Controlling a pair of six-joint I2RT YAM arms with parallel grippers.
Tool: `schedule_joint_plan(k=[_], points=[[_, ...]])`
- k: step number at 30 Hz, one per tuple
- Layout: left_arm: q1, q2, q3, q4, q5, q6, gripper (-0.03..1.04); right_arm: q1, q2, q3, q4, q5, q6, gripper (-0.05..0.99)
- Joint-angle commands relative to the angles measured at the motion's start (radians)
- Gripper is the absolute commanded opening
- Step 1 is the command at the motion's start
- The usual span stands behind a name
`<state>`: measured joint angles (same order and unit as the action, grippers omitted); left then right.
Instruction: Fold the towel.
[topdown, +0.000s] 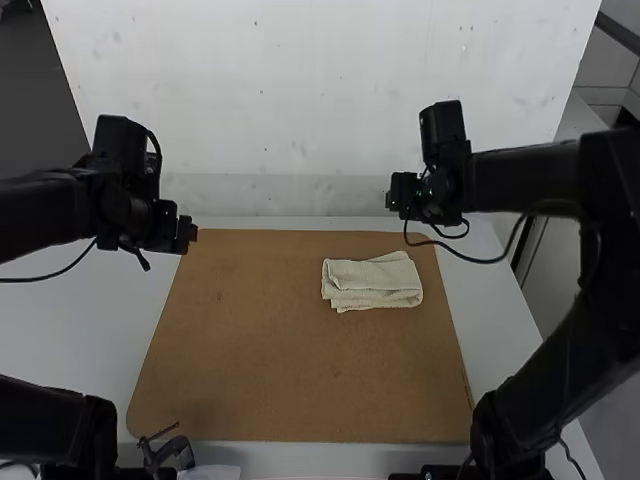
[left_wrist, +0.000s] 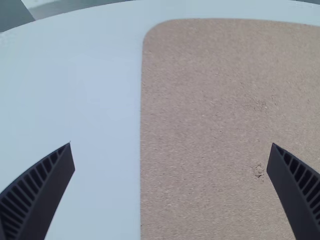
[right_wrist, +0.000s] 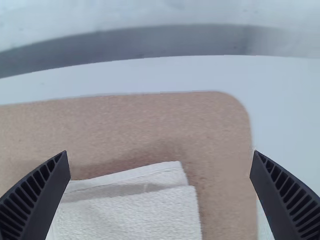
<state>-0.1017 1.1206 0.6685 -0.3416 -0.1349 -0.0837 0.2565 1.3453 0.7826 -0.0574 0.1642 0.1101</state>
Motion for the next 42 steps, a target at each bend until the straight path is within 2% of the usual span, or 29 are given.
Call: schedule_joint_plan(k=[1, 7, 11, 14, 17, 21, 26, 31, 37, 40, 42], points=[[0.036, -0.127, -0.038, 0.003, 0.003, 0.042, 0.99, -0.068, -0.127, -0.065, 0.025, -0.086, -0.05, 0.98], [0.05, -0.364, -0.116, -0.011, 0.0, 0.079, 0.98, -0.178, -0.27, -0.148, 0.051, -0.163, -0.05, 0.97], [0.053, -0.547, -0.162, -0.036, -0.011, 0.085, 0.98, -0.211, -0.402, -0.215, 0.065, -0.163, -0.066, 0.97], [0.062, -0.654, -0.17, -0.093, -0.032, 0.084, 0.98, -0.223, -0.522, -0.258, 0.065, -0.161, -0.076, 0.97], [0.088, -0.734, -0.173, -0.149, -0.037, 0.084, 0.98, -0.25, -0.618, -0.292, 0.065, -0.161, -0.101, 0.97], [0.123, -0.852, -0.201, -0.172, -0.035, 0.088, 0.98, -0.287, -0.716, -0.342, 0.071, -0.173, -0.121, 0.97], [0.119, -0.99, -0.253, -0.177, -0.034, 0.108, 0.98, -0.307, -0.85, -0.41, 0.091, -0.195, -0.127, 0.97], [0.097, -1.033, -0.297, -0.149, -0.029, 0.116, 0.98, -0.312, -0.96, -0.453, 0.09, -0.215, -0.127, 0.97], [0.099, -1.121, -0.362, -0.085, 0.027, 0.128, 0.98, -0.309, -1.052, -0.491, 0.09, -0.216, -0.127, 0.97], [0.099, -1.122, -0.371, -0.08, 0.067, 0.131, 0.98, -0.309, -1.094, -0.514, 0.087, -0.219, -0.127, 0.97], [0.099, -1.122, -0.395, -0.039, 0.084, 0.13, 0.98, -0.312, -1.131, -0.536, 0.087, -0.219, -0.127, 0.97]])
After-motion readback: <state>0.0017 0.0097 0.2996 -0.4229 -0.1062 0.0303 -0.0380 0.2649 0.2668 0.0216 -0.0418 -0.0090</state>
